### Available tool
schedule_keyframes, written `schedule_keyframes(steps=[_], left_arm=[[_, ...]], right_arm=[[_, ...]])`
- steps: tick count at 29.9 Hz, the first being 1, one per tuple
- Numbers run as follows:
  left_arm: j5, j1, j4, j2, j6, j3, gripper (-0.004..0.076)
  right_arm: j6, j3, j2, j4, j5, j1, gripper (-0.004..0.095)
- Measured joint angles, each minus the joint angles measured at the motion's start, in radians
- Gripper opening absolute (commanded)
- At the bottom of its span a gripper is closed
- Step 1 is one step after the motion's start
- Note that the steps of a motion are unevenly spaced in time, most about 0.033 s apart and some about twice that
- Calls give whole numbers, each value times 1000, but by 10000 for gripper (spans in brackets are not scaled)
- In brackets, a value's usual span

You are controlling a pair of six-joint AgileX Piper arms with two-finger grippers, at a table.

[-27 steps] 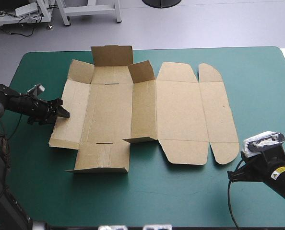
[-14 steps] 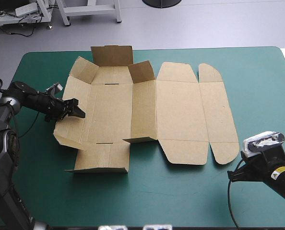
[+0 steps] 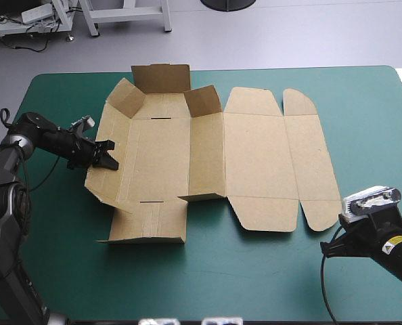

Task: Fold the box

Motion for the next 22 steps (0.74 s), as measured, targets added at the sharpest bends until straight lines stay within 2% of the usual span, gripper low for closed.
schedule_keyframes(steps=[10, 22], left_arm=[[5, -92, 28, -156, 108, -187, 0], [23, -416, 400, -300, 147, -351, 0]], right_arm=[[-9, 0, 0, 28, -1, 0, -24], [-31, 0, 0, 28, -101, 0, -25]])
